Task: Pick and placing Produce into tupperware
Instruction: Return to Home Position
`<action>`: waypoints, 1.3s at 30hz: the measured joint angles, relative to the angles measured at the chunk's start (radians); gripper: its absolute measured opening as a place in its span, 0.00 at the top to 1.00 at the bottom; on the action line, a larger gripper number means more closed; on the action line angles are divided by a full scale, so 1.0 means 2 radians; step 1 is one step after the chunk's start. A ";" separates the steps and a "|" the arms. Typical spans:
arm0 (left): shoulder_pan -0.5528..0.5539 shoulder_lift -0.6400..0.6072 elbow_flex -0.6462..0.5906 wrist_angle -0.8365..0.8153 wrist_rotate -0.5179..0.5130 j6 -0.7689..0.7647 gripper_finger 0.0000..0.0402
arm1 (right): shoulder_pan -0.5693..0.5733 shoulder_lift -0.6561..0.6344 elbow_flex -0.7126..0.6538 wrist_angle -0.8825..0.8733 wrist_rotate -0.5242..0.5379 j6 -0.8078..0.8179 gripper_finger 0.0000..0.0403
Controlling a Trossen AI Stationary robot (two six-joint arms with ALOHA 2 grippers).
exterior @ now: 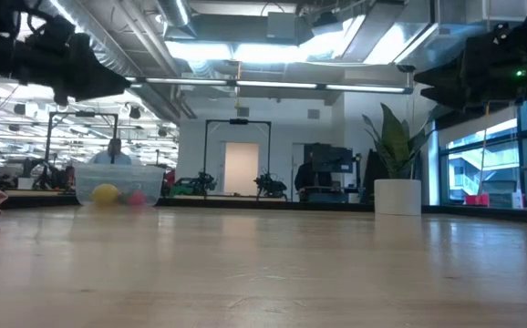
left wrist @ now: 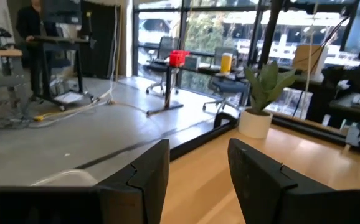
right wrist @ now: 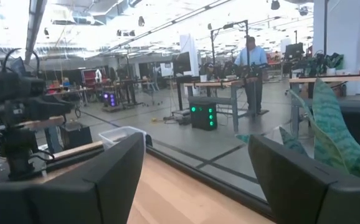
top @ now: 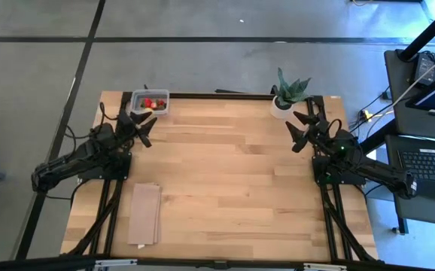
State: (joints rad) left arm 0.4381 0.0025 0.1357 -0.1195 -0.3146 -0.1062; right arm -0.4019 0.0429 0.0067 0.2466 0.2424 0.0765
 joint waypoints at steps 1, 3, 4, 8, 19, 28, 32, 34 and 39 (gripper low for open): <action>0.000 0.000 -0.013 0.022 0.003 0.000 0.61 | 0.000 0.000 0.000 0.000 0.000 0.000 0.28; 0.000 0.000 -0.034 0.052 0.006 0.001 0.61 | 0.000 0.000 0.000 0.000 0.000 0.005 0.28; 0.000 0.000 -0.042 0.061 0.006 0.001 0.61 | 0.000 0.000 0.000 0.000 0.000 0.010 0.28; 0.000 0.000 -0.058 0.070 0.007 0.000 0.61 | 0.000 0.000 0.000 0.000 0.000 0.013 0.28; 0.000 0.006 -0.058 0.072 0.005 0.034 0.61 | 0.000 0.000 0.000 -0.031 0.000 0.016 0.28; 0.000 0.005 -0.058 0.071 0.010 0.040 0.61 | 0.000 0.005 0.001 -0.100 -0.008 0.024 0.28; 0.000 0.006 -0.058 0.070 0.013 0.048 0.61 | 0.000 0.007 0.002 -0.101 -0.017 0.024 0.28; 0.000 0.006 -0.058 0.070 0.013 0.044 0.61 | 0.000 0.007 0.002 -0.101 -0.017 0.024 0.28; 0.000 0.006 -0.058 0.070 0.013 0.056 0.61 | 0.000 0.007 0.002 -0.101 -0.017 0.024 0.28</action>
State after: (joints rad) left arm 0.4377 0.0135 0.0196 0.0208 -0.2890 0.0062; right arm -0.4019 0.0578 0.0097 0.0455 0.2083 0.1242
